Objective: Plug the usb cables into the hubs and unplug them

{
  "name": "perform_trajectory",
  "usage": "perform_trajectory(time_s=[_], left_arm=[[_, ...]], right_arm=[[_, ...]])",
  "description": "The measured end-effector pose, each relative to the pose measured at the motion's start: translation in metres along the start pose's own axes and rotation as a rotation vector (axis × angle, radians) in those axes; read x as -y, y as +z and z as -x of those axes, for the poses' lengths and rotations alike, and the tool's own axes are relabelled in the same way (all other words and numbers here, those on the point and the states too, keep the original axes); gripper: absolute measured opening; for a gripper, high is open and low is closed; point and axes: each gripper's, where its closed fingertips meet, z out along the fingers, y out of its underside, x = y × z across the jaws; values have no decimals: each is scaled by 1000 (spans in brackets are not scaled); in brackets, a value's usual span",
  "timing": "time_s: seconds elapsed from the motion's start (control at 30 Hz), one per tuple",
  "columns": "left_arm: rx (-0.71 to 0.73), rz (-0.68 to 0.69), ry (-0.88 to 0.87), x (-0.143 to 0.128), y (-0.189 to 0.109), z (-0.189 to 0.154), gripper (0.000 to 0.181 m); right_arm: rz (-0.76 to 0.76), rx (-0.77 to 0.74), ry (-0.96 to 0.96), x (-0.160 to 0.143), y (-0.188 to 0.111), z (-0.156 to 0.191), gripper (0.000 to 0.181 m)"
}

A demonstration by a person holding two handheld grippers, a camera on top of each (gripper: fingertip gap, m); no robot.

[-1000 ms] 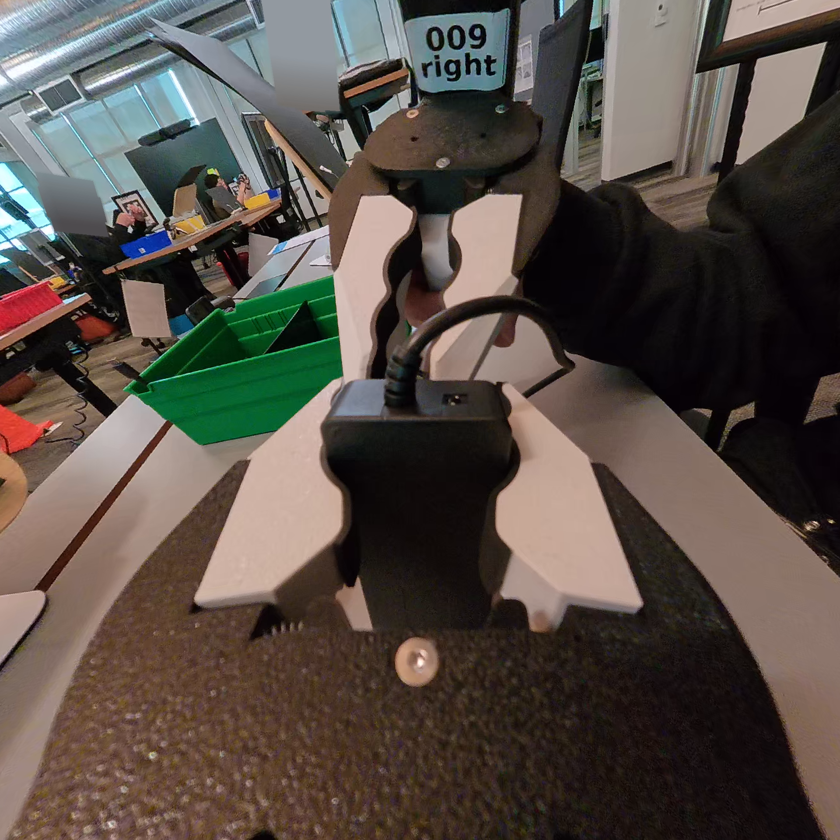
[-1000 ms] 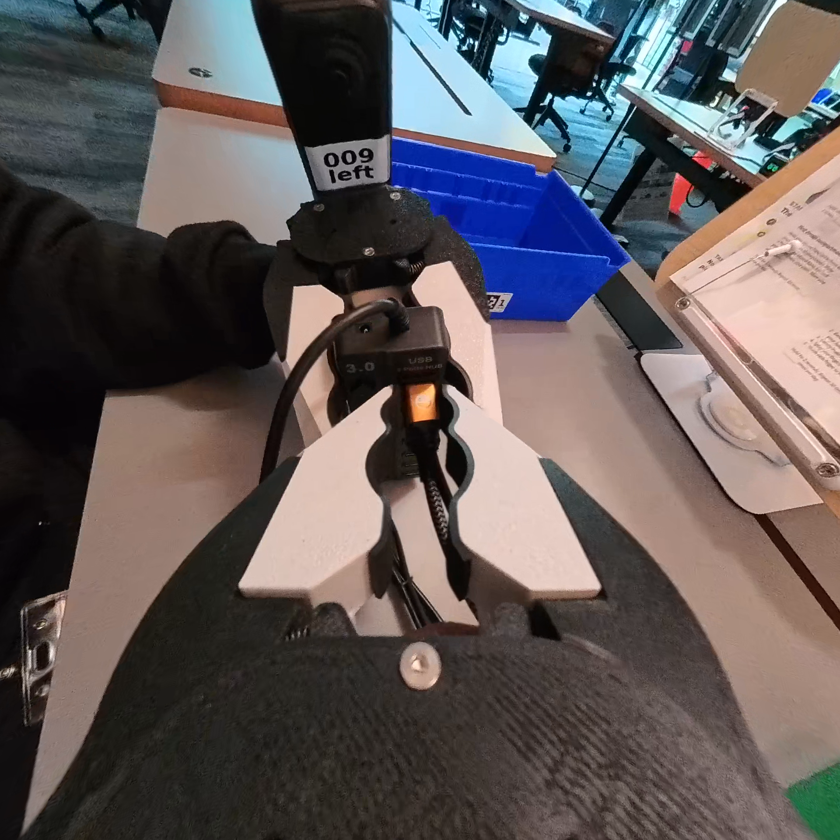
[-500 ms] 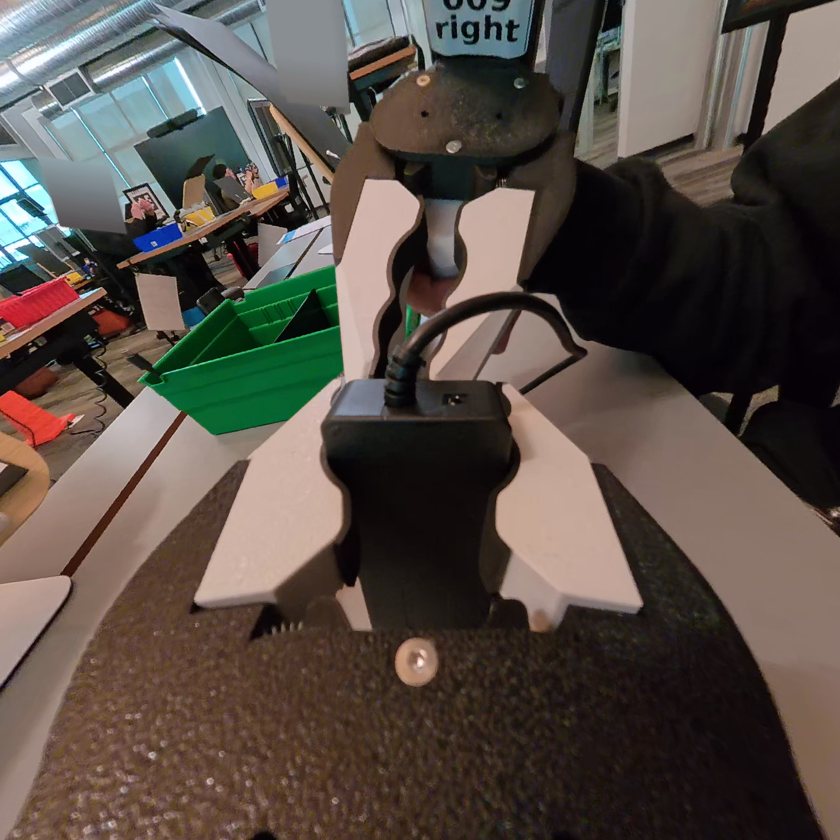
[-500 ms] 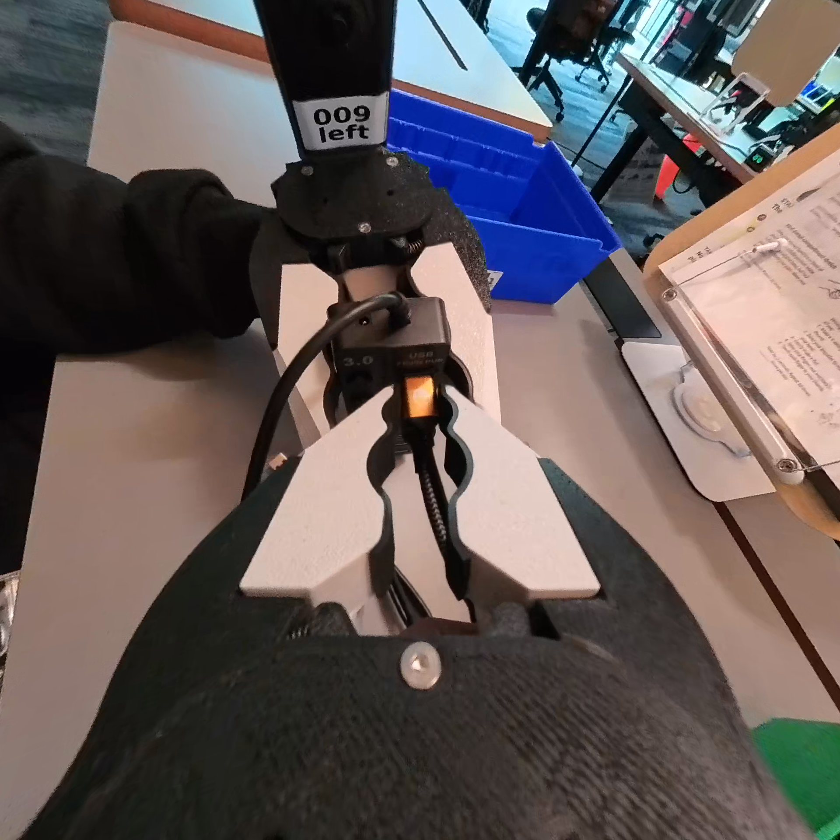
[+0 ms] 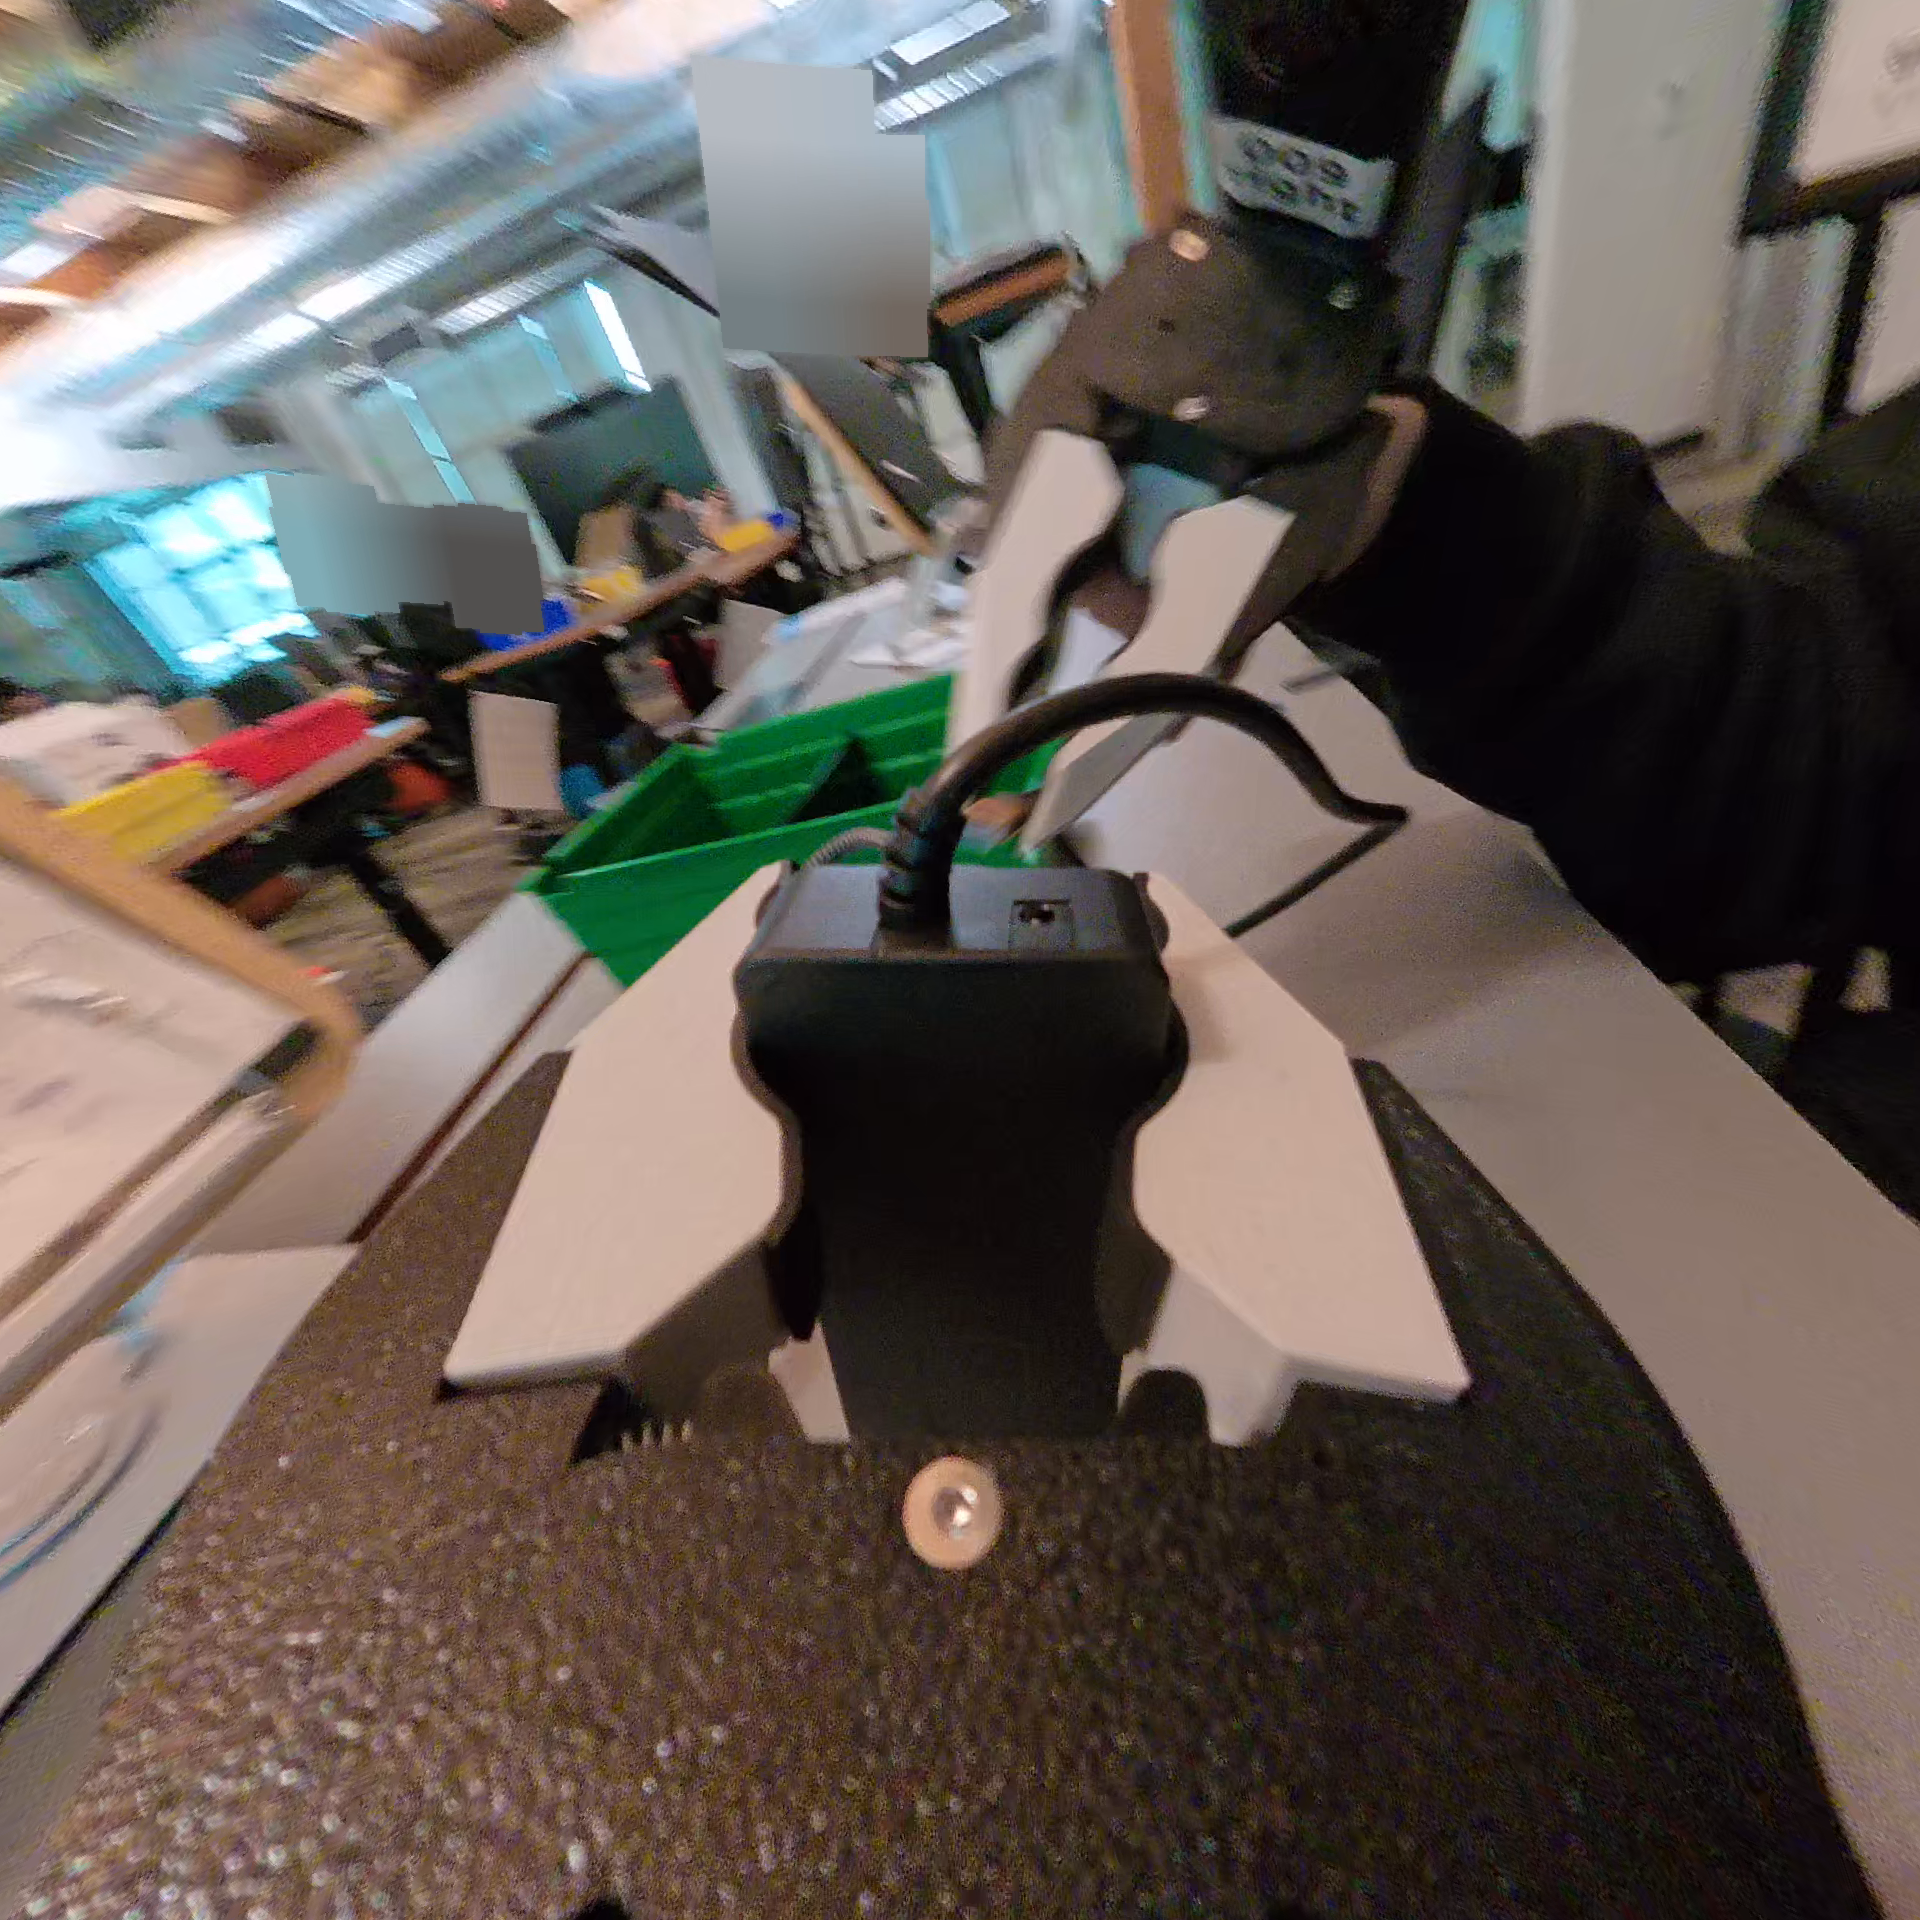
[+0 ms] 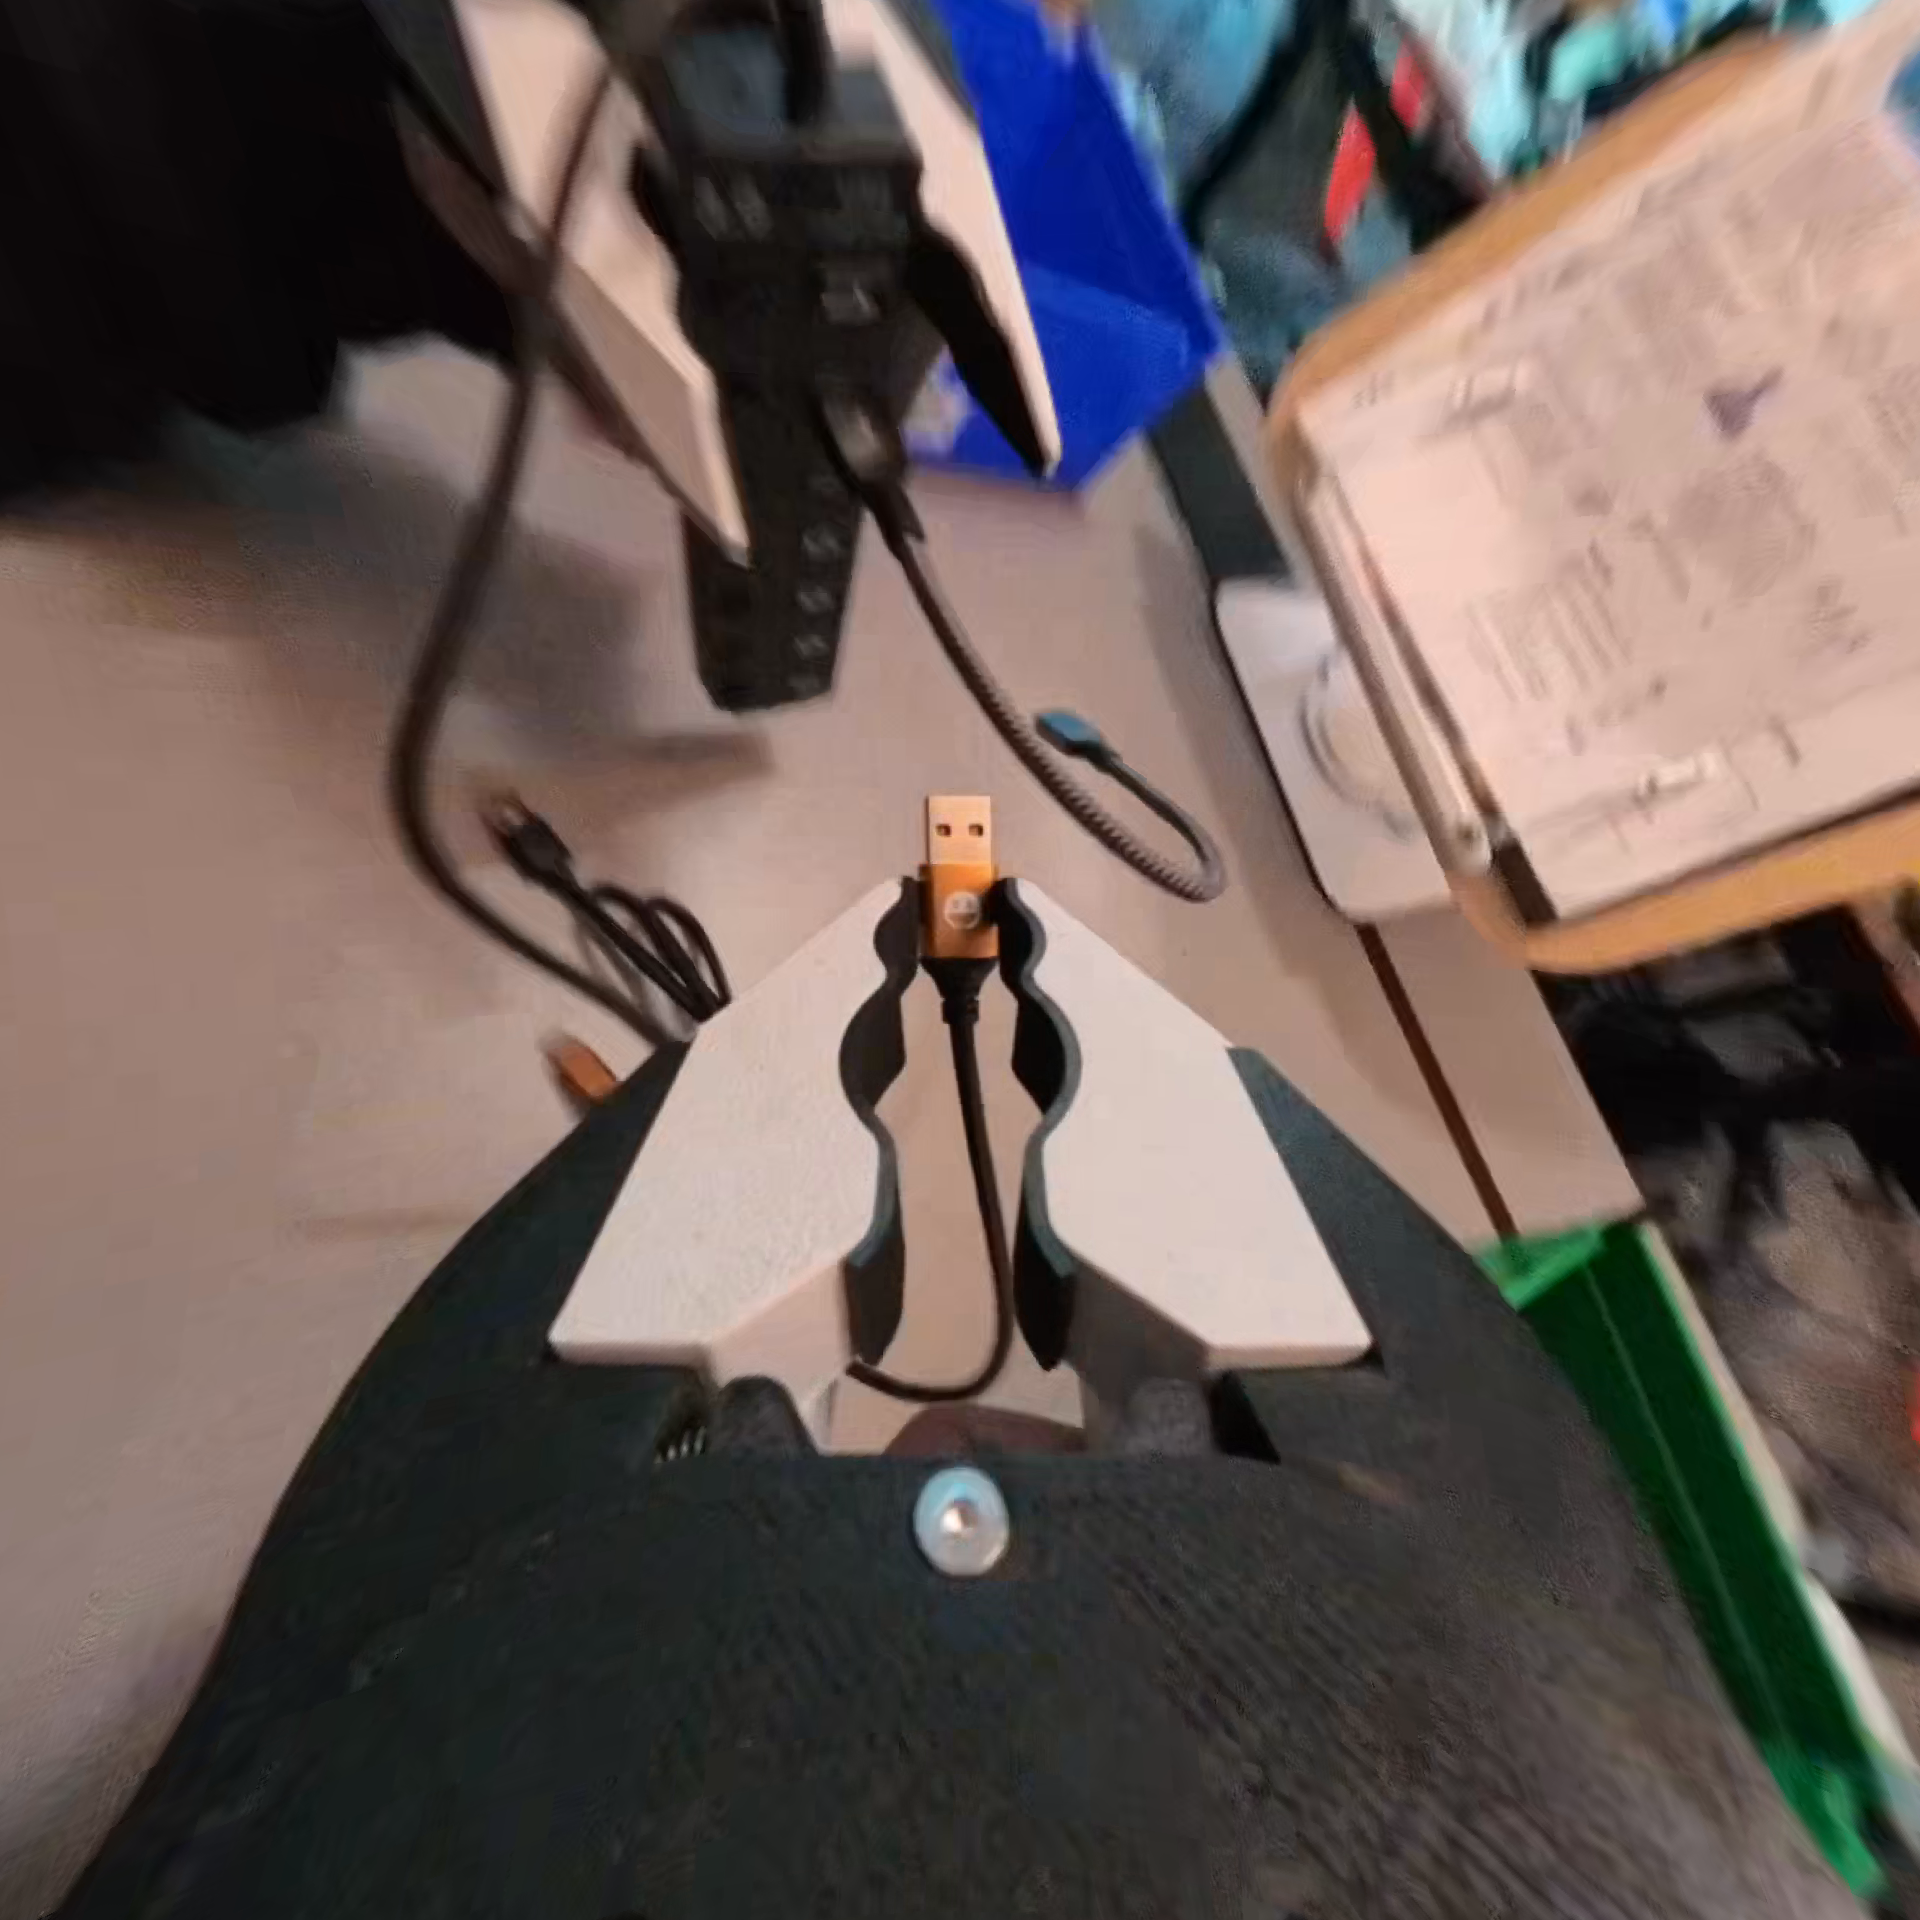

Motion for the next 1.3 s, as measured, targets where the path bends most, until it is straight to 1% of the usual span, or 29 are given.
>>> perform_trajectory(time_s=[0.03, 0.07, 0.1, 0.17, 0.23, 0.3, 0.37, 0.47, 0.53, 0.57, 0.6, 0.67, 0.7, 0.73, 0.8, 0.83, 0.87, 0.9, 0.93, 0.97, 1.0, 1.03, 1.1, 1.13, 1.17, 1.2, 1.23, 1.3], left_arm=[[53, -26, -7, 4, -14, 13, 60], [94, -54, -13, 8, -24, 22, 61], [120, -76, -22, 10, -28, 27, 60], [129, -94, -34, 11, -28, 29, 60], [106, -112, -51, 13, -24, 25, 60], [88, -105, -57, 11, -19, 22, 60], [76, -93, -59, 8, -16, 20, 60], [65, -86, -59, 7, -14, 18, 61], [61, -89, -58, 7, -13, 17, 60], [60, -89, -60, 7, -13, 17, 61], [59, -90, -63, 7, -13, 17, 61], [56, -85, -69, 4, -12, 17, 60], [54, -82, -70, 4, -12, 16, 61], [53, -81, -71, 3, -11, 16, 61], [51, -84, -73, 4, -11, 16, 61], [49, -88, -75, 4, -10, 16, 61], [47, -93, -79, 5, -10, 16, 61], [48, -94, -81, 5, -10, 16, 61], [50, -92, -83, 4, -9, 16, 61], [50, -88, -84, 3, -9, 16, 60], [51, -86, -85, 3, -8, 16, 60], [53, -85, -87, 2, -8, 17, 60], [55, -85, -91, 2, -8, 17, 60], [55, -85, -92, 2, -8, 17, 61], [55, -86, -93, 2, -8, 17, 60], [53, -91, -95, 2, -8, 17, 61], [49, -99, -97, 3, -8, 17, 60], [40, -124, -107, 7, -8, 16, 60]], right_arm=[[-165, 1, 18, 21, -21, -4, 14], [-262, -115, 44, 33, -42, -25, 14], [-300, -251, 76, 36, -64, -48, 14], [-398, -559, 101, 35, -112, -90, 13], [-404, -706, 143, 15, -144, -111, 14], [-391, -921, 179, -15, -177, -135, 14], [-389, -1064, 211, -43, -202, -151, 14], [-431, -1107, 325, -82, -212, -165, 14], [-478, -1155, 386, -102, -216, -172, 13], [-484, -1147, 432, -114, -212, -175, 13], [-471, -1104, 477, -125, -202, -177, 14], [-460, -1133, 501, -139, -197, -181, 13], [-430, -1104, 522, -147, -188, -182, 13], [-385, -1005, 571, -152, -170, -180, 14], [-251, -700, 721, -174, -117, -163, 15], [-144, -584, 799, -191, -94, -151, 15], [-22, -563, 840, -213, -82, -144, 20], [95, -620, 852, -236, -79, -144, 36], [196, -664, 835, -252, -79, -143, 46], [259, -701, 809, -261, -81, -144, 52], [276, -744, 789, -261, -85, -148, 57], [250, -787, 780, -255, -91, -153, 61], [130, -851, 778, -234, -104, -164, 61], [57, -851, 763, -219, -107, -167, 59], [-20, -815, 731, -200, -107, -167, 55], [-108, -738, 682, -175, -102, -163, 51], [-202, -633, 626, -145, -93, -153, 49], [-351, -378, 539, -87, -70, -122, 46]])
